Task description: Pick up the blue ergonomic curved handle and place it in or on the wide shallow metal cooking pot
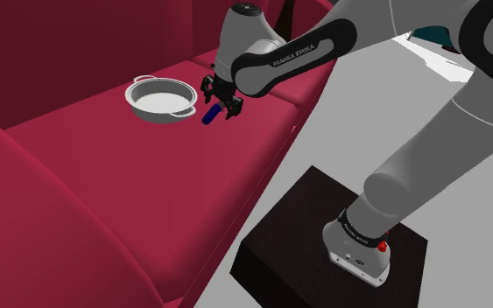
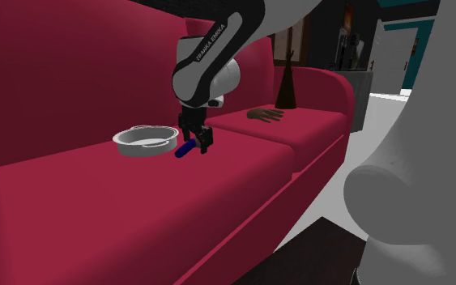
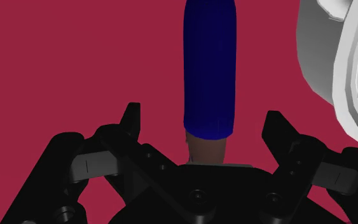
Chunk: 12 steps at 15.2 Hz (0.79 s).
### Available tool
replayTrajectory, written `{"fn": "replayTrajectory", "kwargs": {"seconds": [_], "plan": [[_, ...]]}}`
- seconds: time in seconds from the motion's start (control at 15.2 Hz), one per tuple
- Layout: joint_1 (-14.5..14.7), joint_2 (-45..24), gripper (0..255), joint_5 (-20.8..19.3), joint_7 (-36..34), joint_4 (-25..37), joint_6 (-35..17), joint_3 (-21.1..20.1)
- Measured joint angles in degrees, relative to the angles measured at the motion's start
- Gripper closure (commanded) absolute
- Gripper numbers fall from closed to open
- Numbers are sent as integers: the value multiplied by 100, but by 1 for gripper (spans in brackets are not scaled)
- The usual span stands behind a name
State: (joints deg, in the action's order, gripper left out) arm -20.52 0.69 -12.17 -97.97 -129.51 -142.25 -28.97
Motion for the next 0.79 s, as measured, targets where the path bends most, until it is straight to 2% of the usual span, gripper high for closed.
{"fn": "replayTrajectory", "kwargs": {"seconds": [0.13, 0.2, 0.79], "plan": [[0, -1, 0, -1, 0, 0, -1, 0], [0, -1, 255, -1, 0, 0, -1, 0], [-1, 22, 255, 11, 12, -8, 1, 1]]}}
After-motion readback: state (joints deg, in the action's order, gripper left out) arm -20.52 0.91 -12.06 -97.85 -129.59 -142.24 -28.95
